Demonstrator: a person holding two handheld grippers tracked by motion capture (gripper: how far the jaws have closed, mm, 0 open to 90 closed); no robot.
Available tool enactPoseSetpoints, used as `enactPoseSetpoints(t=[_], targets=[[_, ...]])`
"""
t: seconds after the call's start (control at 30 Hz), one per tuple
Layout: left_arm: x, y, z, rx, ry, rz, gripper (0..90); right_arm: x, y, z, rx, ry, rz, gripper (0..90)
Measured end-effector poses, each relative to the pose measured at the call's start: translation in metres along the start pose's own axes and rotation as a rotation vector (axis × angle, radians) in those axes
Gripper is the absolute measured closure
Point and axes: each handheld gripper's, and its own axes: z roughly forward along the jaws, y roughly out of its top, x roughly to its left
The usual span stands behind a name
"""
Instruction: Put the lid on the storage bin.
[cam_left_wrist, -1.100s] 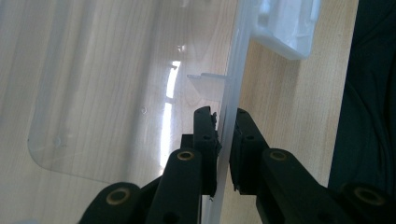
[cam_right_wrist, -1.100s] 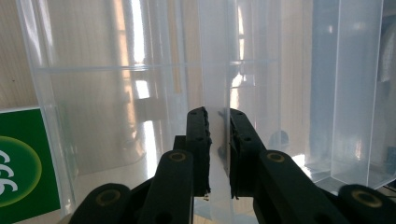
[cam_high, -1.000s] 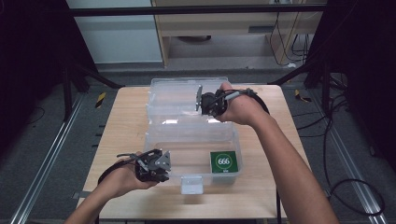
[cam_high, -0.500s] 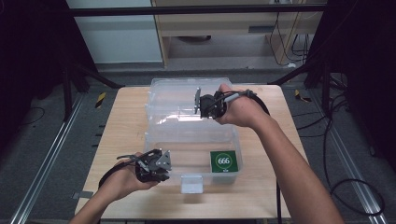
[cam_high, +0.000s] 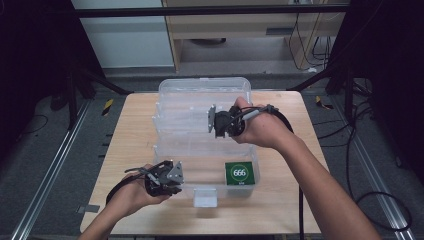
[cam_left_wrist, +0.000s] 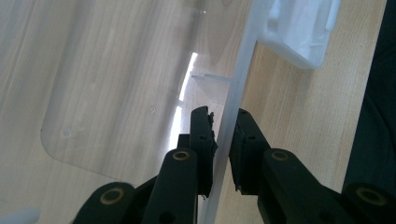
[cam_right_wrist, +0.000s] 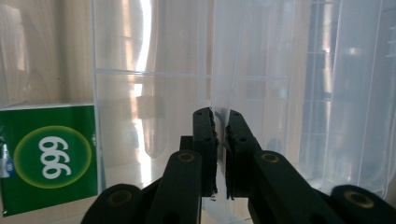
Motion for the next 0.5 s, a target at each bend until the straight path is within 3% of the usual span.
enactPoseSetpoints(t=[0.5], targets=[[-0.002, 0.000, 0.001, -0.003, 0.017, -0.020, 79.6, 0.039, -0.003, -0.014, -0.042, -0.077, -0.026, 83.7]])
